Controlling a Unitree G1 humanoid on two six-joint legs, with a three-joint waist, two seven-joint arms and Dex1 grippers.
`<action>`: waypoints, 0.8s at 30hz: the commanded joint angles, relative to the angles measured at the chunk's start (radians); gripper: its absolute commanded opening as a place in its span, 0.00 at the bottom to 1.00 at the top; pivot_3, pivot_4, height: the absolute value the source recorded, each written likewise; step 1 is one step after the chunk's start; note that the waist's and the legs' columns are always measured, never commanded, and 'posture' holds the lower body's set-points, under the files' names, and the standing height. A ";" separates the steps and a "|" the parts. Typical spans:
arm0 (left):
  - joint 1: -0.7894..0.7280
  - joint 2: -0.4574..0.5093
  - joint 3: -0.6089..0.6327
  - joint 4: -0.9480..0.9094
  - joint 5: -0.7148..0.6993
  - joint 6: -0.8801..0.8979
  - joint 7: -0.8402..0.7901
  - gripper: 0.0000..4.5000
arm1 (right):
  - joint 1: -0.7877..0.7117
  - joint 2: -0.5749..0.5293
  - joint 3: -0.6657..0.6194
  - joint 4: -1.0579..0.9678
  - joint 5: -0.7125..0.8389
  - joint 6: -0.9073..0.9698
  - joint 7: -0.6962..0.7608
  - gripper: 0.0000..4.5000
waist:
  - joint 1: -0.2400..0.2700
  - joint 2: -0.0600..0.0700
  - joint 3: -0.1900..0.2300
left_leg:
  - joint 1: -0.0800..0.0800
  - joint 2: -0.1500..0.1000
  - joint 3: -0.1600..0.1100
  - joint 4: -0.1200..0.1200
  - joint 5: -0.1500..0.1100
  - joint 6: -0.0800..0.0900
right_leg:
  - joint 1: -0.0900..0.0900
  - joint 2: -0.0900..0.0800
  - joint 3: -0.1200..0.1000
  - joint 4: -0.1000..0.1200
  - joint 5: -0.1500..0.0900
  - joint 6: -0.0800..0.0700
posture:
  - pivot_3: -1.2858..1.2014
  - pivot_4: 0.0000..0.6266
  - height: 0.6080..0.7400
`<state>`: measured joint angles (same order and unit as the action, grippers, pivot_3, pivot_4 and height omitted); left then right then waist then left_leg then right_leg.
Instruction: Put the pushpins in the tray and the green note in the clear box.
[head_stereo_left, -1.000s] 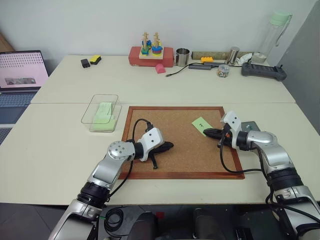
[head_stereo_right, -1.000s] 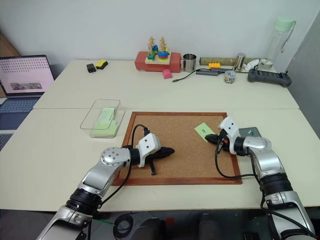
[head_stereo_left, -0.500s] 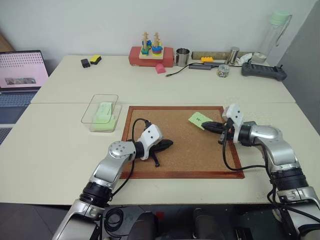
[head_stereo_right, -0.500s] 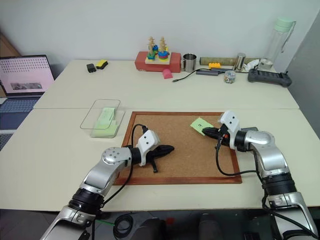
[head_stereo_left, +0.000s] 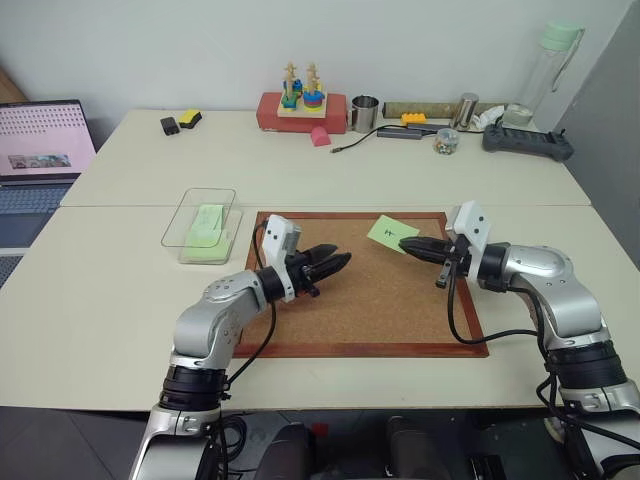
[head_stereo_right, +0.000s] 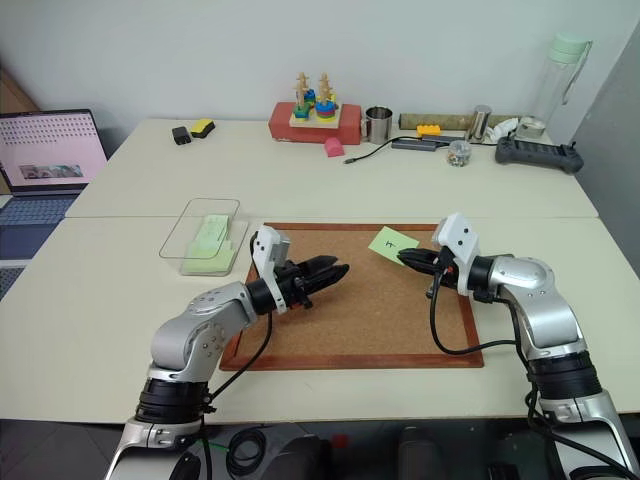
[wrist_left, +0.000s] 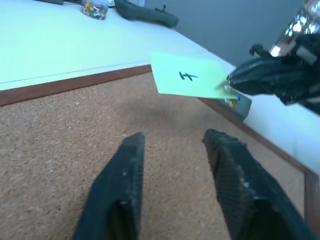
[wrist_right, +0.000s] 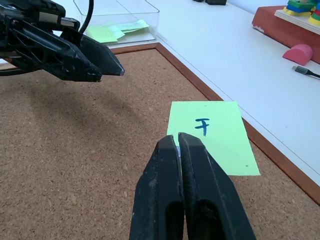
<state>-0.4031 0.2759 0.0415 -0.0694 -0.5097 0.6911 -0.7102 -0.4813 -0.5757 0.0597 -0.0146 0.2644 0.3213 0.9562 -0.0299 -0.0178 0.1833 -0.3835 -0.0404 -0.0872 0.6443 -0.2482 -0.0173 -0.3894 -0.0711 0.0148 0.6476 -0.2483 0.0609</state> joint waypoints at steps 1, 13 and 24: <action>0.005 -0.006 0.034 -0.051 -0.068 0.043 0.013 0.67 | -0.007 -0.011 -0.018 -0.045 0.013 -0.007 -0.003 0.00 | 0.000 0.000 0.000 | 0.000 0.000 0.000 0.000 0.000 0.000 | 0.000 0.000 0.000 0.000 0.000 0.000 | 0.52 0.24 1.00; -0.044 -0.142 0.094 0.017 -0.230 0.139 0.102 0.99 | -0.014 -0.026 0.002 -0.122 0.026 0.008 0.031 0.00 | 0.002 0.000 0.000 | 0.000 0.000 0.000 0.000 0.000 0.000 | 0.000 0.000 0.000 0.000 0.000 0.000 | 0.52 0.24 1.00; -0.125 -0.260 0.101 0.147 -0.260 0.131 0.149 0.99 | -0.009 -0.024 0.022 -0.200 0.047 0.050 0.031 0.00 | 0.003 -0.001 0.000 | 0.000 0.000 0.000 0.000 0.000 0.000 | 0.000 0.000 0.000 -0.001 0.000 0.000 | 0.52 0.24 1.00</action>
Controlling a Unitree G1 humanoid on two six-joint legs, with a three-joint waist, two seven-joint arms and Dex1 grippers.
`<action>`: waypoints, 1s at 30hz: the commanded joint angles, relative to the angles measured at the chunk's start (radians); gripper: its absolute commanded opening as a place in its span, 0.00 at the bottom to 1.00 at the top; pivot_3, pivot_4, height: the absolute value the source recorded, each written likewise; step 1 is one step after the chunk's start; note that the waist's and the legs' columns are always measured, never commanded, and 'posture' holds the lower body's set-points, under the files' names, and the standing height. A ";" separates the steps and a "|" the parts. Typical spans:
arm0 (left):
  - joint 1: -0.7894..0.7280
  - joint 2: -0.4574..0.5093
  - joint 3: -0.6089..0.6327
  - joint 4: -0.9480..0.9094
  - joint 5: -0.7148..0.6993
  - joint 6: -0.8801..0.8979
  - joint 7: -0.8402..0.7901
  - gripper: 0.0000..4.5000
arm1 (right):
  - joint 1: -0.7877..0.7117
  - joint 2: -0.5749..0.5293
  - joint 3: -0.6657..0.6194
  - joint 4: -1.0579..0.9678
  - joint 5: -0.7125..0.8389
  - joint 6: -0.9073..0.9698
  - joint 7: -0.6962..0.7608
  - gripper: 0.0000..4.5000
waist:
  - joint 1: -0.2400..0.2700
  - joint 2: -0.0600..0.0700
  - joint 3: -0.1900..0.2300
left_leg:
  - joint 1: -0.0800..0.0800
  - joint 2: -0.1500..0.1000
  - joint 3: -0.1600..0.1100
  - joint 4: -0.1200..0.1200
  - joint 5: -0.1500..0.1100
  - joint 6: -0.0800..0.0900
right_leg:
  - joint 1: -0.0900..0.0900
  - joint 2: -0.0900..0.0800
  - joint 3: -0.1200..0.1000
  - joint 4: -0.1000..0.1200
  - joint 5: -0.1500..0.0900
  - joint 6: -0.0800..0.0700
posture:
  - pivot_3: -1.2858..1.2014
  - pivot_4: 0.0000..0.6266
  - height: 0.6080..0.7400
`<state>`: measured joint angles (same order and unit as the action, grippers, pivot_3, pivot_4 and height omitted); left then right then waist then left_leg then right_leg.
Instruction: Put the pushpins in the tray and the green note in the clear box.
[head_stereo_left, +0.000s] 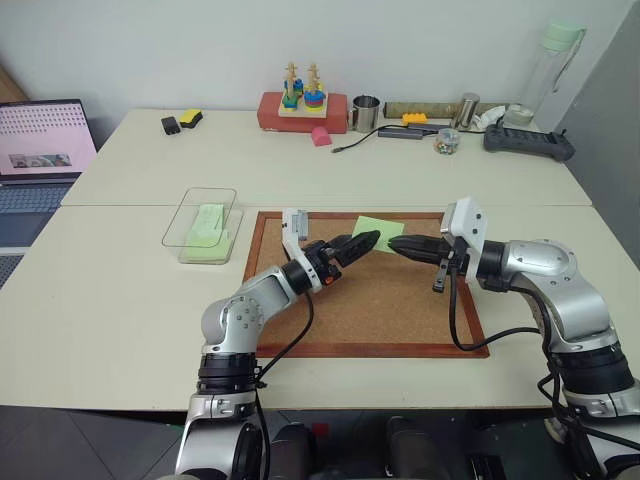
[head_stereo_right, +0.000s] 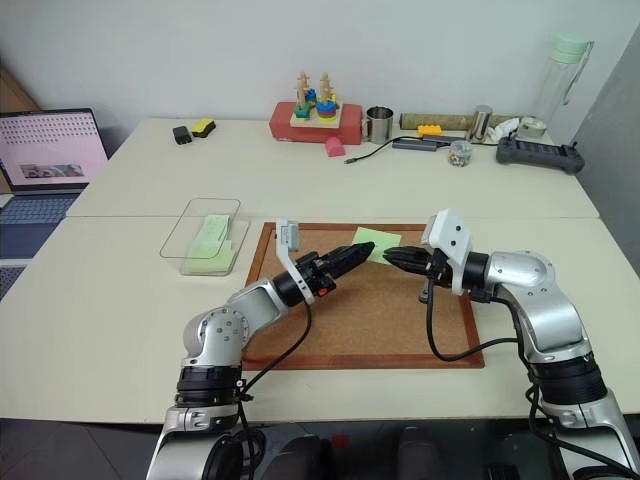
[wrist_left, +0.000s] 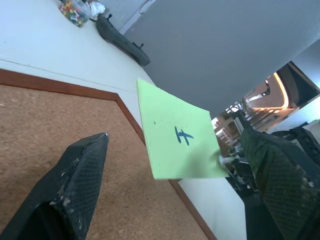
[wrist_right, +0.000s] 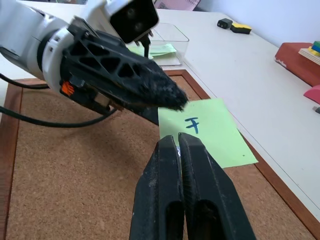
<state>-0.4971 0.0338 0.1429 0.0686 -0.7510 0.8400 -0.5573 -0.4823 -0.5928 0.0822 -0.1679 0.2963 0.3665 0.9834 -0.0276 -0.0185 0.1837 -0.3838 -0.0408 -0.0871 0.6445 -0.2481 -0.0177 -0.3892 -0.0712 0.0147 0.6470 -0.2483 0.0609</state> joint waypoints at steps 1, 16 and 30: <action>-0.034 -0.019 0.001 0.012 -0.019 -0.020 -0.004 0.95 | -0.008 -0.007 0.000 -0.047 0.016 0.006 0.004 0.00 | 0.000 0.000 0.000 | 0.000 0.000 0.000 0.000 0.000 0.000 | 0.000 0.000 0.000 0.000 0.000 0.000 | 0.52 0.24 1.00; 0.004 -0.008 0.005 -0.045 -0.080 0.011 -0.030 0.37 | -0.007 -0.004 0.005 -0.049 0.018 0.005 0.001 0.00 | 0.000 0.000 0.000 | 0.000 0.000 0.000 0.000 0.000 0.000 | 0.000 0.000 0.000 0.000 0.000 0.000 | 0.52 0.24 1.00; 0.004 0.008 -0.029 -0.026 -0.034 -0.032 -0.007 0.01 | -0.010 0.004 -0.010 -0.063 0.037 0.005 -0.003 0.00 | 0.000 0.000 0.000 | 0.000 0.000 0.000 0.000 0.000 0.000 | 0.000 0.000 0.000 -0.001 0.000 0.000 | 0.52 0.24 1.00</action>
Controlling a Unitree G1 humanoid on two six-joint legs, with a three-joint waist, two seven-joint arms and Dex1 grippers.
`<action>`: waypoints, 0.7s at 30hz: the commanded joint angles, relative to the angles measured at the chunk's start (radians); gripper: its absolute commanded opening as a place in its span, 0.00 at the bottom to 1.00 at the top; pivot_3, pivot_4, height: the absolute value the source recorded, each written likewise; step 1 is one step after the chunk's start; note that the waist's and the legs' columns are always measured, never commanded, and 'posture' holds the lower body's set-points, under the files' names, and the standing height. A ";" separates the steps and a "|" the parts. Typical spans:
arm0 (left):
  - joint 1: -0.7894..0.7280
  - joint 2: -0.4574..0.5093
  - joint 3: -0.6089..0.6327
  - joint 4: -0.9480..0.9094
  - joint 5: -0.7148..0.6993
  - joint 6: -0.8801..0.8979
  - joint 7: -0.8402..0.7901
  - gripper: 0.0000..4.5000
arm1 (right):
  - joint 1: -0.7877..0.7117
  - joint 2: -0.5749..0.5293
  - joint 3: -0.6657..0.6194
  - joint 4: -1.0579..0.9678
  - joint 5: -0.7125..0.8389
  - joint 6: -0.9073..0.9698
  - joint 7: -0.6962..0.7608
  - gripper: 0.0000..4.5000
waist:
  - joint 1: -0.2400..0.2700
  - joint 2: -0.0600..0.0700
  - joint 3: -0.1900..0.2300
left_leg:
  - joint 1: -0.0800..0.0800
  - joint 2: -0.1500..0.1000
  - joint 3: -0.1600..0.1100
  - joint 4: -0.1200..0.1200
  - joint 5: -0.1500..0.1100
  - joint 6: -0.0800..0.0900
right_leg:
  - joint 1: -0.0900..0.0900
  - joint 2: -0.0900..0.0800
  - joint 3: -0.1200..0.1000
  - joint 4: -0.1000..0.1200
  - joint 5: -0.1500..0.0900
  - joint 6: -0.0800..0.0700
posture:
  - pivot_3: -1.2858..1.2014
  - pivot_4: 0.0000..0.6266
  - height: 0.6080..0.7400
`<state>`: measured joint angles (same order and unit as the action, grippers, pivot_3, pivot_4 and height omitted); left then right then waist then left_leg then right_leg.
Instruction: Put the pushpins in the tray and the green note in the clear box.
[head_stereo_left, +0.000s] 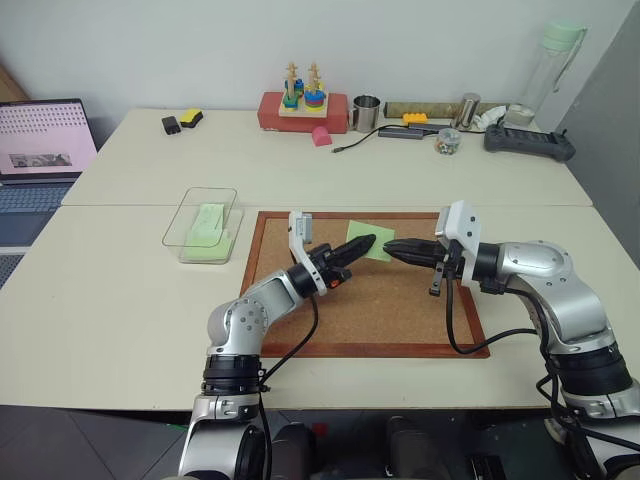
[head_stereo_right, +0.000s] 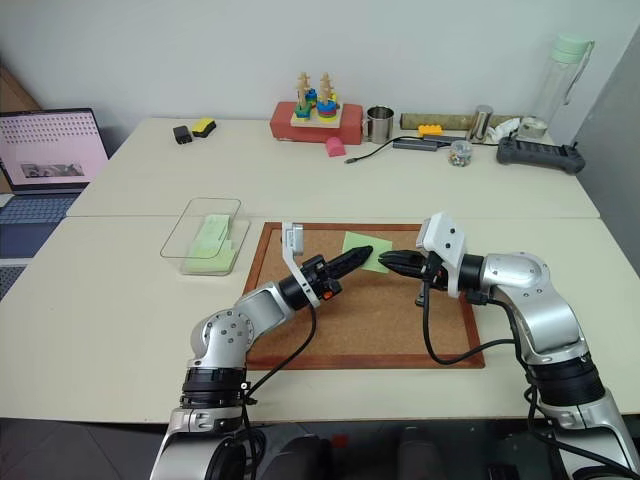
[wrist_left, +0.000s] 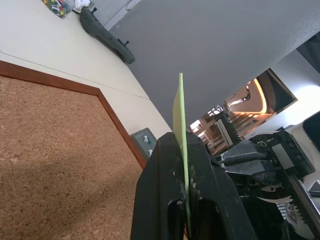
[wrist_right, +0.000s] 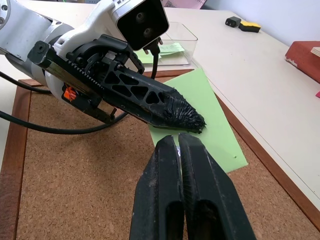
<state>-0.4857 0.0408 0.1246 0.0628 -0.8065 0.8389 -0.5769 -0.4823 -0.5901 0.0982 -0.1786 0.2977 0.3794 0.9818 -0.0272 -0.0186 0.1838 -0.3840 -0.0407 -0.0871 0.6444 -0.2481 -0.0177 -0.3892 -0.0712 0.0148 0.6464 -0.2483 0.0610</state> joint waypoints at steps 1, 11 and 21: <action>-0.008 0.001 -0.014 -0.013 0.033 -0.038 0.019 0.01 | -0.011 0.003 -0.036 -0.060 0.047 0.003 -0.005 0.00 | 0.000 0.000 0.000 | 0.000 0.000 0.000 0.000 0.000 0.000 | 0.000 0.000 0.000 0.000 0.000 0.000 | 0.52 0.24 1.00; -0.019 -0.009 -0.021 -0.024 0.067 -0.077 0.043 0.01 | 0.061 -0.131 -0.192 -0.053 0.079 0.111 -0.064 0.00 | 0.008 0.000 0.000 | -0.001 0.000 0.000 0.000 0.000 0.000 | 0.000 0.000 0.000 -0.001 0.000 0.000 | 0.52 0.24 1.00; 0.023 0.038 -0.029 -0.170 0.036 -0.040 0.043 0.01 | 0.148 -0.211 -0.218 0.255 -0.083 0.047 -0.195 0.00 | 0.018 -0.001 0.000 | 0.000 0.000 0.005 0.000 0.000 0.000 | 0.000 0.000 0.001 -0.001 0.000 0.000 | 0.52 0.24 1.00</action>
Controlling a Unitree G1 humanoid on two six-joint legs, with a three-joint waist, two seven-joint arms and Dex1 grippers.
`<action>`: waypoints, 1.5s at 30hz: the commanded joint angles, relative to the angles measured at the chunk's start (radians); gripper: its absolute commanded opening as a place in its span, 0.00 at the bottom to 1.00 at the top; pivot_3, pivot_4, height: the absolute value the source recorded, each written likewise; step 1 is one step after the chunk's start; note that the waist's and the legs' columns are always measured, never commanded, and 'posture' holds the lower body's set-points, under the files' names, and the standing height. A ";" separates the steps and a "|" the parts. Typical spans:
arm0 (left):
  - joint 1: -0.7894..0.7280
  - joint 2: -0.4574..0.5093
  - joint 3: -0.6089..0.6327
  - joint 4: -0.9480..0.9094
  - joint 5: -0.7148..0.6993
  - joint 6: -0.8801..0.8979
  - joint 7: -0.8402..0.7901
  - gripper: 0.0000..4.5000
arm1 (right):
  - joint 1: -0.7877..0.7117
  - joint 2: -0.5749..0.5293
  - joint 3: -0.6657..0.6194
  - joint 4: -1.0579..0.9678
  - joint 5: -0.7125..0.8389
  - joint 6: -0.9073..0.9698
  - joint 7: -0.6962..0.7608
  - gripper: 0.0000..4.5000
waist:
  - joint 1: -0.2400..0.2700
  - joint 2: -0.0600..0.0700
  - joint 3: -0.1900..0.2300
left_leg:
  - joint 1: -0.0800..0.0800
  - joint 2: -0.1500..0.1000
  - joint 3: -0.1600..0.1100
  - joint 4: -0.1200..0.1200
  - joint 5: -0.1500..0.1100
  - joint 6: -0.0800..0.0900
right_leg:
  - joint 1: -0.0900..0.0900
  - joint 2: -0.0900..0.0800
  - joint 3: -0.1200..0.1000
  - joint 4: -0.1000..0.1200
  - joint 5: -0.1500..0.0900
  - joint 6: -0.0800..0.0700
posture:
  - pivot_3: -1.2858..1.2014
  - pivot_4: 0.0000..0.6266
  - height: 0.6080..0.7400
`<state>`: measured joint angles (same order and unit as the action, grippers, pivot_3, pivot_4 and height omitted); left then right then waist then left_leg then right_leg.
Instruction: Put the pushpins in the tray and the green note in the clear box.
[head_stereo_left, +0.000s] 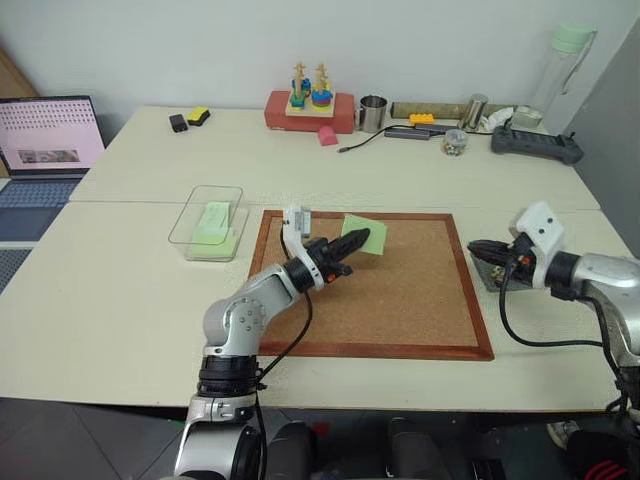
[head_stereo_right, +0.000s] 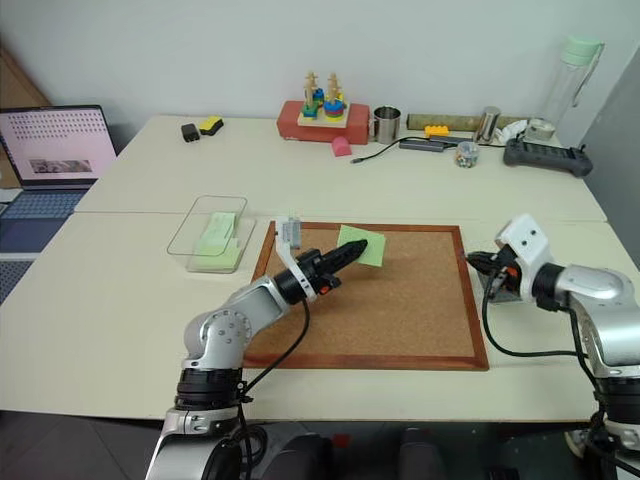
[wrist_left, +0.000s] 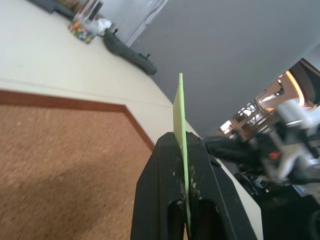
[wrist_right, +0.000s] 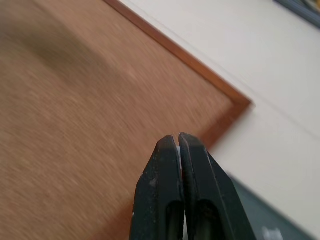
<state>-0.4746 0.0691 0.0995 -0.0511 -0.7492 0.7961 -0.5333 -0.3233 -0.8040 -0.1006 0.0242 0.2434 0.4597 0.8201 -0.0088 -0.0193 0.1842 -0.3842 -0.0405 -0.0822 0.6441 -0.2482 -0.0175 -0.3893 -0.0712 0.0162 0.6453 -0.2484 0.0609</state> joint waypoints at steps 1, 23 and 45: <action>0.012 0.013 -0.006 -0.060 -0.019 0.003 -0.001 0.01 | -0.016 0.006 -0.014 0.076 -0.037 -0.040 -0.040 0.00 | 0.000 0.000 0.000 | 0.000 0.000 0.000 0.000 0.000 0.000 | 0.000 0.000 0.000 0.000 0.000 0.000 | 0.52 0.24 1.00; 0.006 0.079 0.043 -0.181 -0.014 -0.027 0.052 0.00 | -0.062 -0.027 -0.045 0.019 0.015 -0.050 0.046 0.71 | 0.002 0.000 0.000 | -0.001 0.000 0.000 0.000 0.000 0.000 | 0.000 0.000 0.000 0.000 0.000 0.000 | 0.52 0.24 1.00; -0.029 0.473 0.173 0.025 0.516 -0.339 0.340 0.00 | -0.385 0.128 0.208 -0.245 0.236 0.186 0.222 0.71 | 0.015 -0.003 0.002 | -0.013 -0.002 -0.009 0.002 0.000 -0.001 | -0.011 -0.001 -0.004 0.000 0.002 0.001 | 0.52 0.24 1.00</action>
<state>-0.4724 0.5263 0.2816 -0.0454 -0.2610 0.4916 -0.1982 -0.6920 -0.6678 0.1206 -0.1926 0.4709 0.6461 1.0333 0.0066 -0.0222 0.1864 -0.3995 -0.0420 -0.0908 0.6459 -0.2470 -0.0199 -0.4036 -0.0721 0.0121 0.6464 -0.2462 0.0613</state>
